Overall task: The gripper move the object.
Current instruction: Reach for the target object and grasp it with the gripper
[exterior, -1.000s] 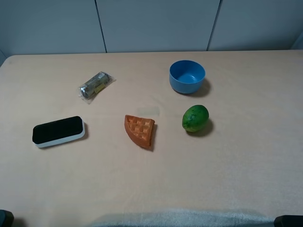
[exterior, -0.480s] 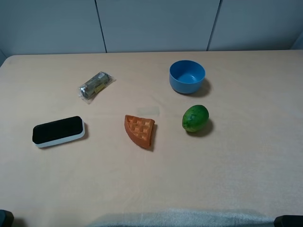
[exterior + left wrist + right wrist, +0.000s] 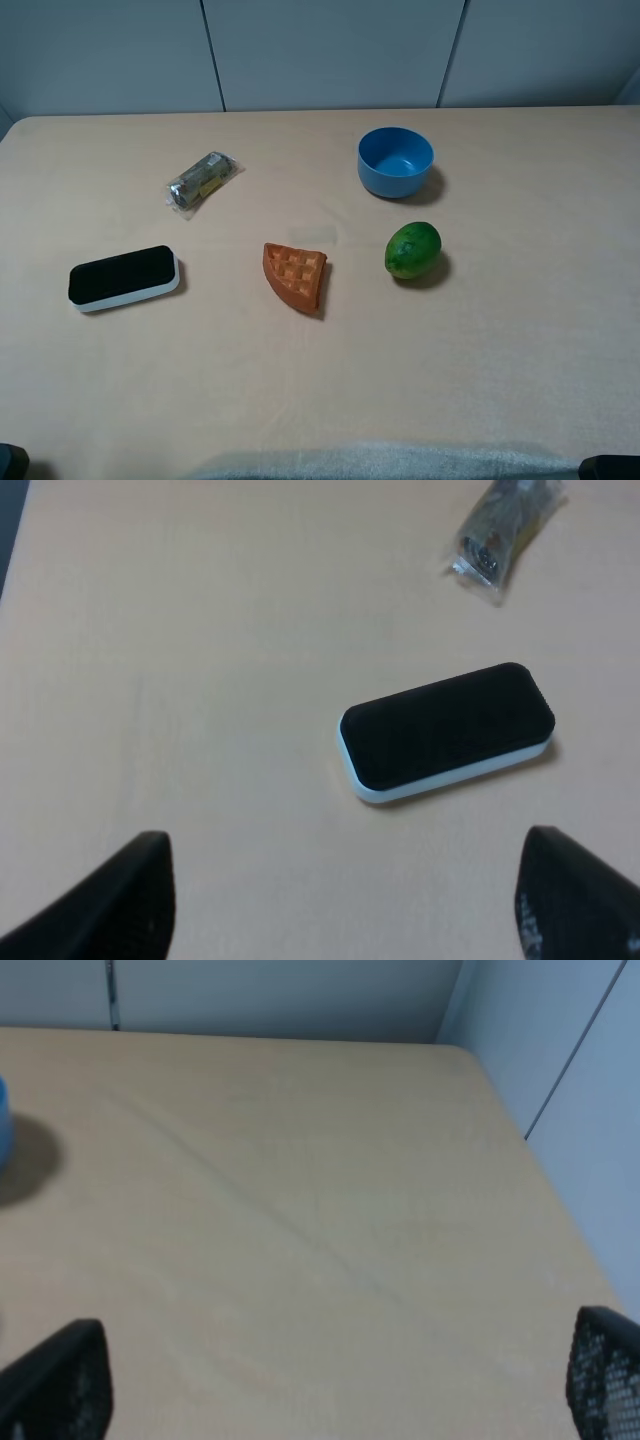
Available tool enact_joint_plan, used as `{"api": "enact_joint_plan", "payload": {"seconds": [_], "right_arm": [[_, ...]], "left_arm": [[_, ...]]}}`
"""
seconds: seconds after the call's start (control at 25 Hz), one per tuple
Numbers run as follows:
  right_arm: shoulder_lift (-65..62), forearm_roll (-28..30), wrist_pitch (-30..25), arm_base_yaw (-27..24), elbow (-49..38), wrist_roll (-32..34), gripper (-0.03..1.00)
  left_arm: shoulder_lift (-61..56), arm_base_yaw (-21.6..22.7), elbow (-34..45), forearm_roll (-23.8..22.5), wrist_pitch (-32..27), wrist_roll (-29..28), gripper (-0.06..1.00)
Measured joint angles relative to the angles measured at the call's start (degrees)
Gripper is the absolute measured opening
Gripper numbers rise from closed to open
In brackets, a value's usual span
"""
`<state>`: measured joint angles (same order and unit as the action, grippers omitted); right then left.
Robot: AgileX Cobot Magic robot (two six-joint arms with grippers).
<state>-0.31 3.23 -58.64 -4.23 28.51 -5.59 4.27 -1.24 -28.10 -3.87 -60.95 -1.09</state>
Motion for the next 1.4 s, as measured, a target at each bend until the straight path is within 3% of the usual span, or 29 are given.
{"api": "enact_joint_plan", "payload": {"seconds": [1.0, 1.4], "right_arm": [[0.0, -0.06, 0.0, 0.0, 0.0, 0.0, 0.69], [0.0, -6.69, 0.06, 0.0, 0.0, 3.61, 0.69]], "left_arm": [[0.0, 0.0, 0.0, 0.0, 0.0, 0.0, 0.77], [0.0, 0.0, 0.0, 0.0, 0.0, 0.0, 0.77]]}}
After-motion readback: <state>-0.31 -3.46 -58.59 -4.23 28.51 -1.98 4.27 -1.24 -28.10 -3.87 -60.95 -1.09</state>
